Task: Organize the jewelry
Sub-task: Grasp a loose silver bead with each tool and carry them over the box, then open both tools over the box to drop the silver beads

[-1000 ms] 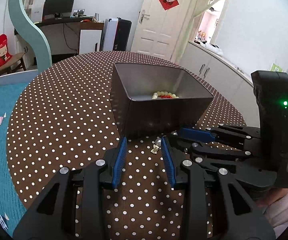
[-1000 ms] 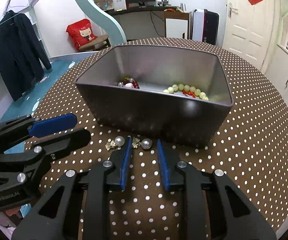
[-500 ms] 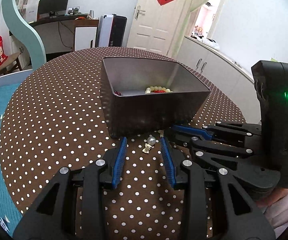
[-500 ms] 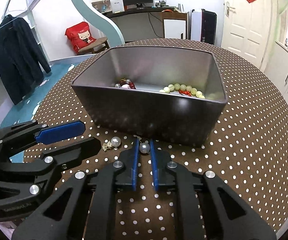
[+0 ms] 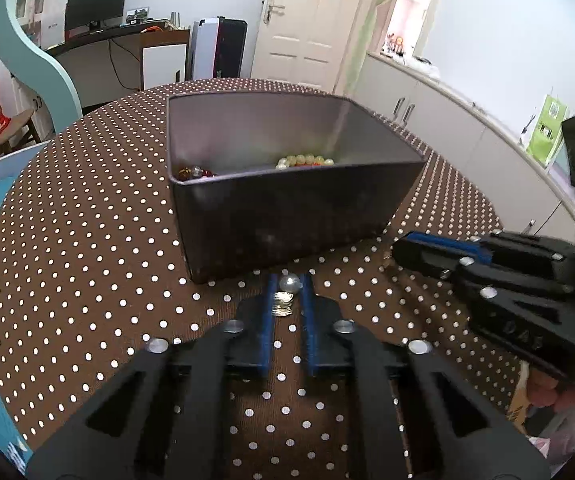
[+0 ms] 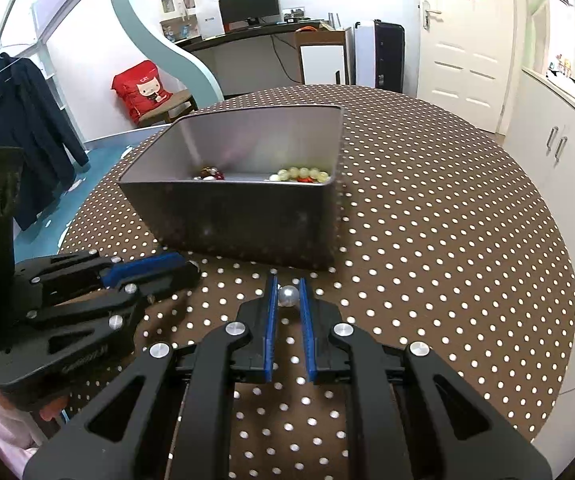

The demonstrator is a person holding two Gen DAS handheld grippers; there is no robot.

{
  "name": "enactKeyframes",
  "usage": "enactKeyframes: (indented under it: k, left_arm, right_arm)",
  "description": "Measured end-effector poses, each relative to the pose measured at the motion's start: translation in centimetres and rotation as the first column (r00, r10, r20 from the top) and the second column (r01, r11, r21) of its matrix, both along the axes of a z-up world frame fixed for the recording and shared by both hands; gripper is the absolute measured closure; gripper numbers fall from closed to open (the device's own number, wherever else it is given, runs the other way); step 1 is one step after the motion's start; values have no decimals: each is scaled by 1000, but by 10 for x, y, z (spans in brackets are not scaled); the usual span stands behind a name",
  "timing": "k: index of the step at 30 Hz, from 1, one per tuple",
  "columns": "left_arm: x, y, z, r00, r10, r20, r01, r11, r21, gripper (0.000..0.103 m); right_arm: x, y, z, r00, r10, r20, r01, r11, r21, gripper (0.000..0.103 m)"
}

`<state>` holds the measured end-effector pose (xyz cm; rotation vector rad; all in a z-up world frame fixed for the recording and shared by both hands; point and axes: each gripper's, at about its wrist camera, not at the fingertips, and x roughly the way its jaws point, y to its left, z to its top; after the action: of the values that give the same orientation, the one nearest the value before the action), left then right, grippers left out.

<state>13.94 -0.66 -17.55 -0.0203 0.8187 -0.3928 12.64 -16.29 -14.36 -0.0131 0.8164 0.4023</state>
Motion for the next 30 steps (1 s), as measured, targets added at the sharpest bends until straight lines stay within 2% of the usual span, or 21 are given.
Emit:
enactKeyframes:
  k: [4, 7, 13, 16, 17, 18, 19, 21, 27, 28, 30]
  left_arm:
    - [-4, -4, 3, 1000, -8, 24, 8, 1000, 18, 94]
    - [-12, -2, 15, 998, -12, 57, 12, 1000, 4, 94]
    - [-19, 11, 66, 978, 30, 204, -19, 998, -55, 94]
    - [-7, 13, 80, 970, 60, 236, -45, 996, -72, 93]
    - [-3, 15, 81, 971, 69, 230, -53, 996, -74, 85]
    - [3, 15, 79, 975, 68, 211, -55, 996, -66, 73]
    - [8, 16, 77, 978, 95, 188, -87, 995, -51, 47]
    - [6, 20, 77, 976, 120, 182, -113, 992, -48, 44]
    - [-15, 22, 89, 966, 138, 217, -143, 990, 5, 37]
    - [-22, 19, 95, 963, 132, 234, -141, 990, 23, 28]
    - [-38, 16, 108, 948, 137, 289, -157, 987, 46, 27]
  right_arm:
    - [-1, -2, 3, 1000, -11, 8, 11, 1000, 9, 93]
    - [-5, -3, 16, 999, -7, 36, 6, 1000, 25, 93]
    - [-23, -1, 66, 979, 62, 193, -79, 994, 82, 93]
    - [-14, 6, 80, 966, 79, 248, -96, 994, 56, 92]
    - [-9, 9, 81, 965, 83, 249, -98, 994, 48, 92]
    - [-3, 12, 80, 965, 80, 249, -94, 994, 46, 80]
    - [0, 12, 79, 968, 58, 243, -71, 997, 44, 63]
    - [1, 6, 77, 972, 22, 234, -38, 997, 63, 53]
    - [-19, -2, 83, 970, 4, 245, -19, 998, 62, 52]
    - [-24, -3, 86, 968, -2, 252, -16, 998, 67, 50]
    - [-34, -6, 94, 961, -10, 277, -11, 997, 73, 45]
